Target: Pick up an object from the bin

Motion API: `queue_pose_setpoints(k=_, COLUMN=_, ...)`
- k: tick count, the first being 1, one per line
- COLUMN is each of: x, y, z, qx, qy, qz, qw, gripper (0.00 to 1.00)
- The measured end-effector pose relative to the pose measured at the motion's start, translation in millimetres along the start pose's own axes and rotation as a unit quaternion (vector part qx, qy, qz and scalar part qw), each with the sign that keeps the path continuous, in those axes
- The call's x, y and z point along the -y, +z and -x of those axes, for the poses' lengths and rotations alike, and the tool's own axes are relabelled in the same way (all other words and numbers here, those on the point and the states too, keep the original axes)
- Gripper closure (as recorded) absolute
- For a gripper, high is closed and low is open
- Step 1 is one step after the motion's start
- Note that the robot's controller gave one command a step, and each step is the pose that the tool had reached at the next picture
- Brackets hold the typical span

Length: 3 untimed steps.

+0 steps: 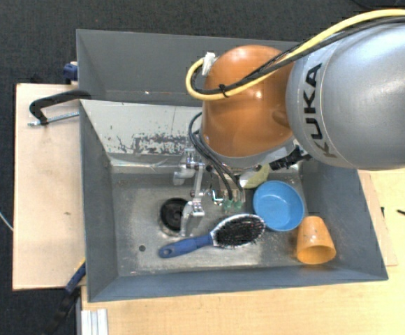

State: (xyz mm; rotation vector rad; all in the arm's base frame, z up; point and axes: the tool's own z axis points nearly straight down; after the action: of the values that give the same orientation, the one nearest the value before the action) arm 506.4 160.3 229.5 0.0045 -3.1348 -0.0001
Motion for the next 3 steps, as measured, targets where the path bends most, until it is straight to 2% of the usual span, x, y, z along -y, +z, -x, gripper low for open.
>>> queue_pose_setpoints(k=1, x=53.9, y=139.5, z=26.0, qx=0.0064, qy=-0.033, qz=0.002, qw=0.9994, gripper=0.00)
queue_pose_setpoints(k=2, x=50.8, y=140.9, z=22.5, qx=-0.0010, qy=-0.034, qz=0.004, qw=0.9994, gripper=1.00)
queue_pose_setpoints(k=3, x=54.8, y=37.1, z=27.3, qx=0.0102, qy=-0.057, qz=0.001, qw=0.9983, gripper=1.00)
